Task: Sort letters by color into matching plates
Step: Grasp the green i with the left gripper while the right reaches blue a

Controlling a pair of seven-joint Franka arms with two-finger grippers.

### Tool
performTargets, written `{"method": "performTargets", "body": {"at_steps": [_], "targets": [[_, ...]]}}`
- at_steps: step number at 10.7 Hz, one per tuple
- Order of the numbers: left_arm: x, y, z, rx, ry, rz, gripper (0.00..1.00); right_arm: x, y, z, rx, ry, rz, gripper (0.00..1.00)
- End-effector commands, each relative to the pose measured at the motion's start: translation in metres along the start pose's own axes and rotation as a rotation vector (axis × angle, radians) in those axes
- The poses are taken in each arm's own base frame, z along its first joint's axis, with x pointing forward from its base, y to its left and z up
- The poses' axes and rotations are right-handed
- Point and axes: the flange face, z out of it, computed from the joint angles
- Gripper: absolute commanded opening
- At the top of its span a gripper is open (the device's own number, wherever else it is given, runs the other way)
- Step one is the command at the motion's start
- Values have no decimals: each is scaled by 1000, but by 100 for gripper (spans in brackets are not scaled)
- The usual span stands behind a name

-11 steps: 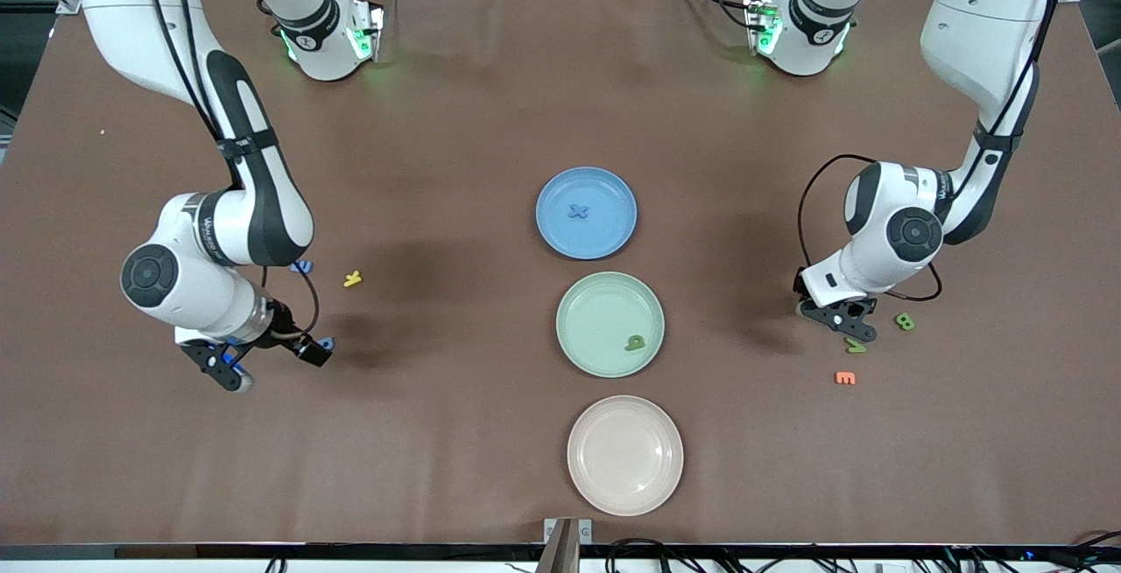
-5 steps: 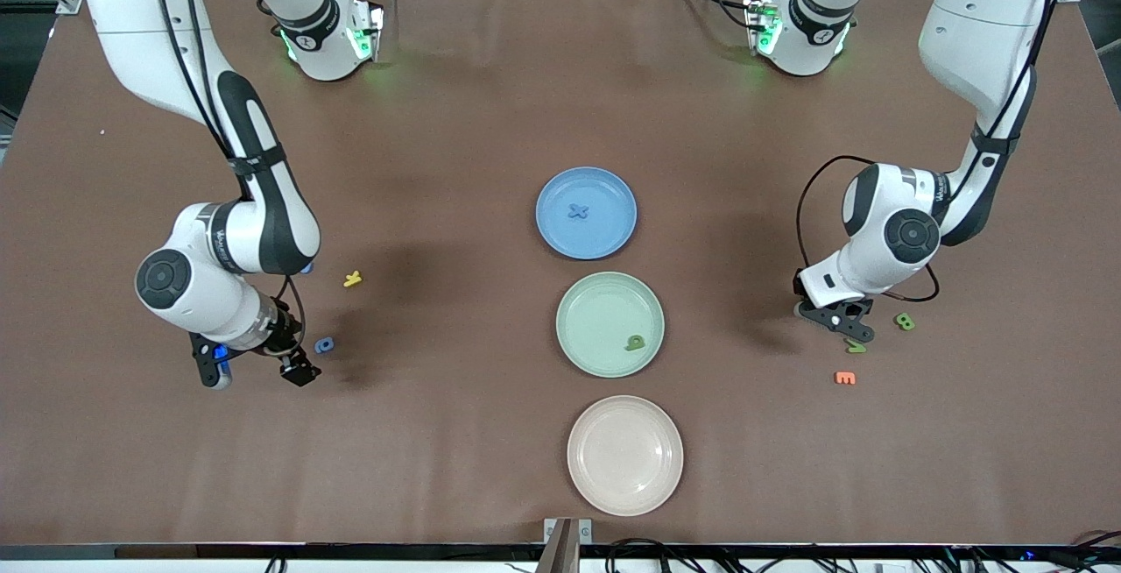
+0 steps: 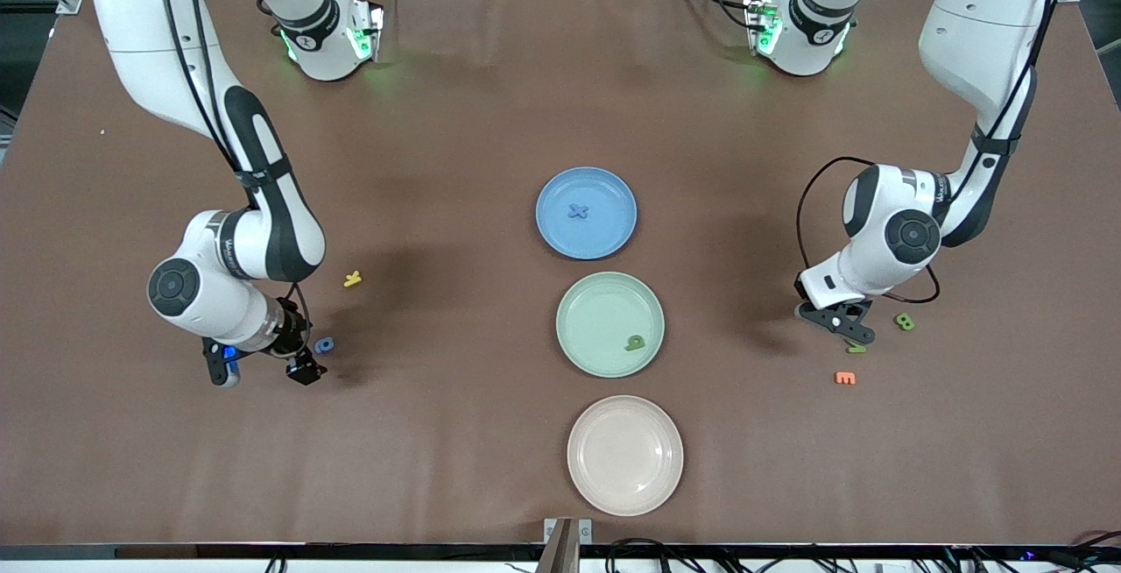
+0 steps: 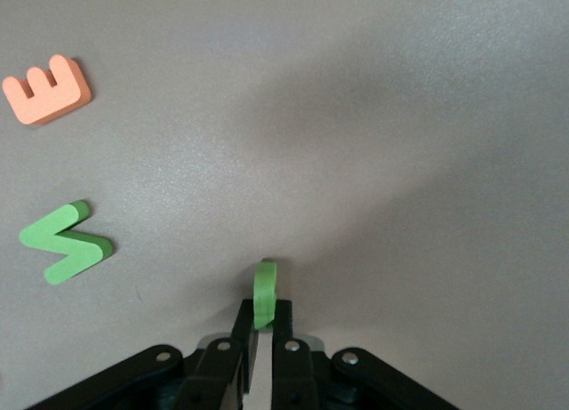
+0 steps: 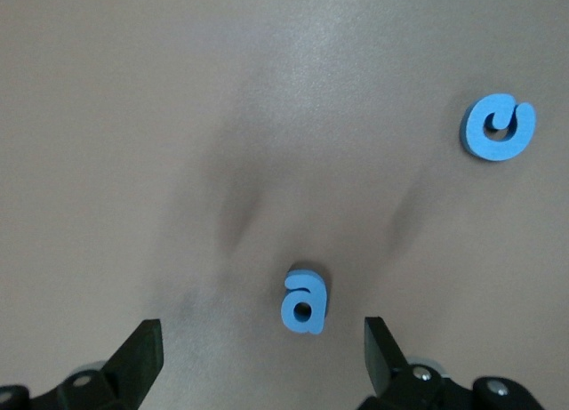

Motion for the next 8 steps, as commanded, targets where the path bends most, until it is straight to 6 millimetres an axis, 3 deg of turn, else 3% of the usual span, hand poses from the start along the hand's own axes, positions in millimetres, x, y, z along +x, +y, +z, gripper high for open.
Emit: {"method": "performTargets", "body": {"at_steps": [1, 4, 7, 8], "targets": [[7, 1, -2, 4, 17, -8, 0, 4, 5, 14, 3, -8, 21, 100], [19, -6, -19, 18, 56, -7, 0, 1, 14, 30, 16, 11, 0, 97], [68, 33, -63, -21, 140, 3, 0, -4, 13, 35, 10, 9, -24, 70], [85, 59, -70, -44, 158, -6, 0, -5, 13, 36, 8, 9, -33, 56]]}}
